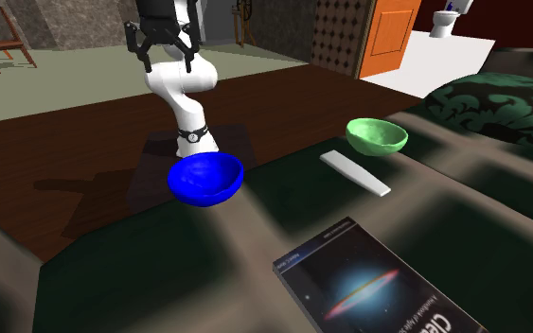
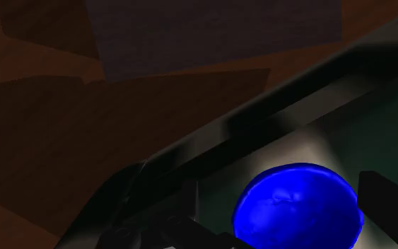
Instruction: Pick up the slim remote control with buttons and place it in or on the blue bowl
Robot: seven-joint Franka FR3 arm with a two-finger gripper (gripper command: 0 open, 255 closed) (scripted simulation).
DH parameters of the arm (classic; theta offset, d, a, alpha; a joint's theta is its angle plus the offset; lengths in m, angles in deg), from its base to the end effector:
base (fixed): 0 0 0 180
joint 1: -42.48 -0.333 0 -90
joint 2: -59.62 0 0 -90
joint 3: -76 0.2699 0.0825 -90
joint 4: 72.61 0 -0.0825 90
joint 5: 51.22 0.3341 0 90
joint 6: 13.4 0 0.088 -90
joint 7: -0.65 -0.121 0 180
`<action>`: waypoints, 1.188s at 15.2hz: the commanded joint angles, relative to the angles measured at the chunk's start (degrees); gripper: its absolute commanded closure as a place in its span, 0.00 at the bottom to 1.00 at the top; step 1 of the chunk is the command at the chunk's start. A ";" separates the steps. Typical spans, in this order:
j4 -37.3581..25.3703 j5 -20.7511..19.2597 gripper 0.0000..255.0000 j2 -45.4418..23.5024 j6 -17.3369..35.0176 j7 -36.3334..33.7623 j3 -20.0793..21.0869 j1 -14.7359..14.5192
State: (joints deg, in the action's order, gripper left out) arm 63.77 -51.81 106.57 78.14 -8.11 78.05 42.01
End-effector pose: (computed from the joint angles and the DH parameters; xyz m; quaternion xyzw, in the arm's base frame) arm 0.2845 0.0136 0.5455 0.9979 -0.0598 0.0199 0.0164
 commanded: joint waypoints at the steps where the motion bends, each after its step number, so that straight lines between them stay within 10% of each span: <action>1: 0.00 0.00 0.00 0.00 0.00 0.00 0.00 0.00; 18: -7.51 4.71 0.00 -26.24 17.60 -8.04 14.28 -6.94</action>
State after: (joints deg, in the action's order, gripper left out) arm 56.86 -47.14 81.97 94.76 -15.48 91.37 35.47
